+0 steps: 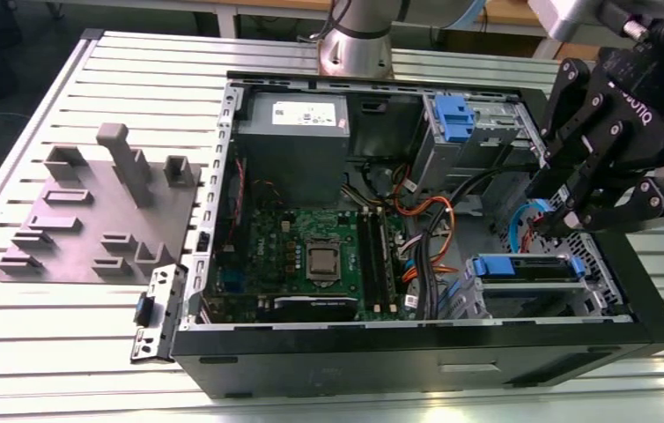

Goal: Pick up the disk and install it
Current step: 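Insert the disk into the insertion slot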

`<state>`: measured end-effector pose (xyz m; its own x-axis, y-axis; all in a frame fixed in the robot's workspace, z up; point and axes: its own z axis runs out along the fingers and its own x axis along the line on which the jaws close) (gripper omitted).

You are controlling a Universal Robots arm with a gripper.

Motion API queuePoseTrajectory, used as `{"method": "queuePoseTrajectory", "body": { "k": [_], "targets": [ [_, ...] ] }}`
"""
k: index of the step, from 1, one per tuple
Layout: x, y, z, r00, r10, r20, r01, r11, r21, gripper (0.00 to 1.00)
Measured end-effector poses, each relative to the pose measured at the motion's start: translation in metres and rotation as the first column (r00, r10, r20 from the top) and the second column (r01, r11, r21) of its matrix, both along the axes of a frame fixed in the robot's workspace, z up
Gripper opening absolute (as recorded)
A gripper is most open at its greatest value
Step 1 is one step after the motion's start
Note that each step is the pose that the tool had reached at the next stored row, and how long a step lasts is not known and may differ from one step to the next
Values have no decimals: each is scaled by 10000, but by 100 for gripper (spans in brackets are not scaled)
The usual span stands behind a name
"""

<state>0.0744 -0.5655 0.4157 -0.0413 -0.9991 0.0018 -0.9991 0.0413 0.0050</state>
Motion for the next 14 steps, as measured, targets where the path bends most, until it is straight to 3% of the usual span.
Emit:
{"method": "queuePoseTrajectory", "body": {
  "k": [4,11,14],
  "targets": [
    [0,0,-68,10000,0,0,0,10000,-1,44],
    [0,0,-86,10000,0,0,0,10000,-1,44],
    [0,-2,-125,10000,0,0,0,10000,0,44]
  ]
}}
